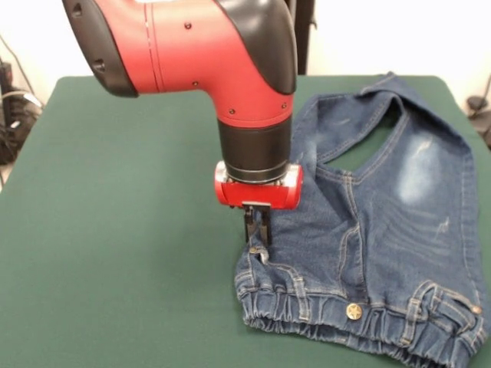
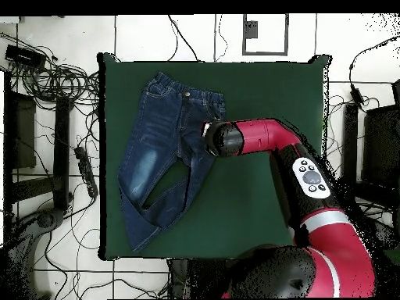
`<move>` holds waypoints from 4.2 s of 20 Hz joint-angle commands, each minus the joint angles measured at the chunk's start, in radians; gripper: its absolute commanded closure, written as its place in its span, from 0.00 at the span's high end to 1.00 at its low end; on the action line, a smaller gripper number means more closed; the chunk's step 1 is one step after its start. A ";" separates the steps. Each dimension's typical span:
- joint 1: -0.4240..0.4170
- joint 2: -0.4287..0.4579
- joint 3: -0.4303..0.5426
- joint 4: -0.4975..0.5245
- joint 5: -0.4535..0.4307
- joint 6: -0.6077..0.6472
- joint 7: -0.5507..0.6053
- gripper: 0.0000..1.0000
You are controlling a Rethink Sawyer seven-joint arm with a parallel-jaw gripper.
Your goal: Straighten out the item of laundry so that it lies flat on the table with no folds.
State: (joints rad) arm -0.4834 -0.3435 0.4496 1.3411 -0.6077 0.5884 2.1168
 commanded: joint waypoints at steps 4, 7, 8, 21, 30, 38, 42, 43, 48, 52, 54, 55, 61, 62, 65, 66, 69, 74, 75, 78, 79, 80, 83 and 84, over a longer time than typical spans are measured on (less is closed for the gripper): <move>-0.007 -0.022 0.049 0.055 -0.015 0.034 -0.166 0.00; -0.034 -0.059 0.063 0.072 0.000 0.081 -0.213 0.00; -0.044 -0.075 0.068 0.078 0.007 0.101 -0.231 0.00; -0.143 -0.156 0.162 0.042 0.024 0.338 -0.441 0.00; -0.163 -0.142 0.187 0.019 0.011 0.362 -0.464 0.00; -0.164 -0.128 0.192 -0.001 0.024 0.375 -0.482 0.00; -0.168 -0.116 0.200 -0.031 0.018 0.393 -0.517 0.00; -0.169 -0.112 0.203 -0.037 0.016 0.396 -0.527 0.00; -0.175 -0.094 0.216 -0.063 0.010 0.410 -0.569 0.00; -0.180 -0.090 0.223 -0.070 0.009 0.420 -0.583 0.00; -0.183 -0.092 0.226 -0.071 0.005 0.425 -0.588 0.00; -0.184 -0.091 0.228 -0.072 0.004 0.429 -0.590 0.00; -0.194 -0.079 0.237 -0.078 -0.002 0.432 -0.607 0.00; -0.197 -0.080 0.237 -0.077 -0.002 0.432 -0.608 0.00; -0.204 -0.078 0.237 -0.077 0.001 0.433 -0.623 0.00; -0.209 -0.078 0.238 -0.075 0.004 0.436 -0.632 0.00; -0.219 -0.081 0.237 -0.065 0.009 0.435 -0.645 0.00; -0.232 -0.071 0.237 -0.059 0.014 0.424 -0.661 0.00; -0.231 -0.067 0.236 -0.063 0.015 0.425 -0.664 0.00; -0.232 -0.066 0.235 -0.065 0.019 0.427 -0.669 0.00; -0.231 -0.065 0.235 -0.068 0.019 0.429 -0.671 0.00; -0.231 -0.065 0.235 -0.070 0.020 0.432 -0.674 0.00; -0.231 -0.063 0.237 -0.080 0.023 0.446 -0.691 0.00; -0.232 -0.062 0.237 -0.080 0.023 0.448 -0.694 0.00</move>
State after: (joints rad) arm -0.7329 -0.4519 0.6178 1.2944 -0.5948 0.9383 1.7266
